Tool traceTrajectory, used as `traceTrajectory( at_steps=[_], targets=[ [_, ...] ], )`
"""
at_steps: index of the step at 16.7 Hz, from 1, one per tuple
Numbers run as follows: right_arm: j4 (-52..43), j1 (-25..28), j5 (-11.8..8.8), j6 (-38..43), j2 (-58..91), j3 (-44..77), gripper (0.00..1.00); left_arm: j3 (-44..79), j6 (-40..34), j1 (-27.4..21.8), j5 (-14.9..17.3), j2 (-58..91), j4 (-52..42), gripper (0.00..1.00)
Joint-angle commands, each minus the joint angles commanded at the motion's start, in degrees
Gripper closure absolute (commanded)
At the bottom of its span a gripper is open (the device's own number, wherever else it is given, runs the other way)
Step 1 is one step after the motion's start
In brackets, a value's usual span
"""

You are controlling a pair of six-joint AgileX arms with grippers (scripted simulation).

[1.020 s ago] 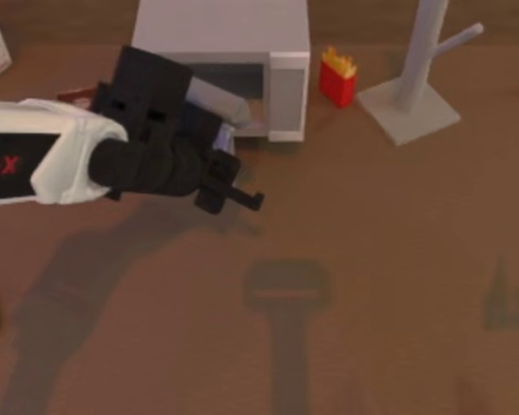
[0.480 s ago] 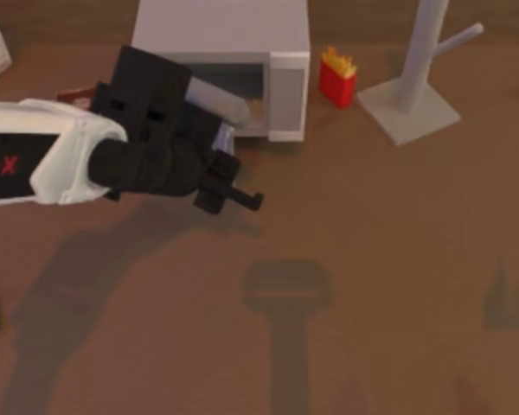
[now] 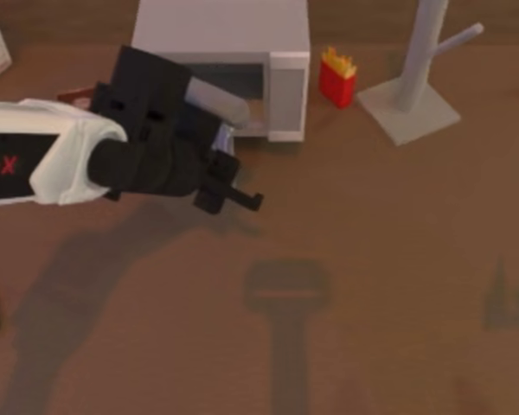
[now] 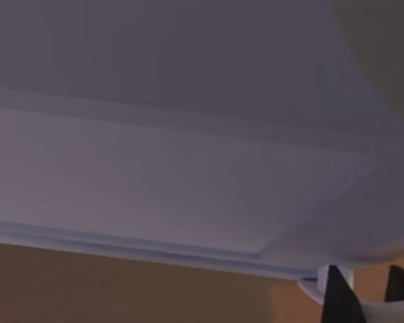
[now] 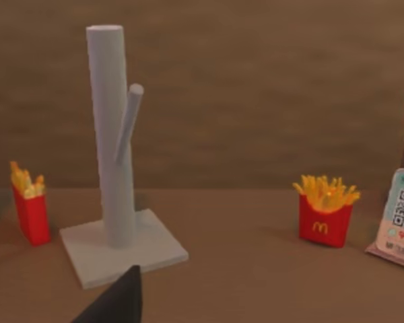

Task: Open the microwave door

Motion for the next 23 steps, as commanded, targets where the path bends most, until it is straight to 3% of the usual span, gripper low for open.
traceTrajectory(
  at_steps=[8, 23],
  targets=[
    [0.0, 0.0, 0.0, 0.0, 0.0, 0.0, 0.0, -1.9, 5.5, 2.7, 3.9, -1.7, -0.5, 1.0],
    [0.0, 0.0, 0.0, 0.0, 0.0, 0.0, 0.0, -1.9, 5.7, 2.7, 4.0, -1.7, -0.5, 1.0]
  ],
)
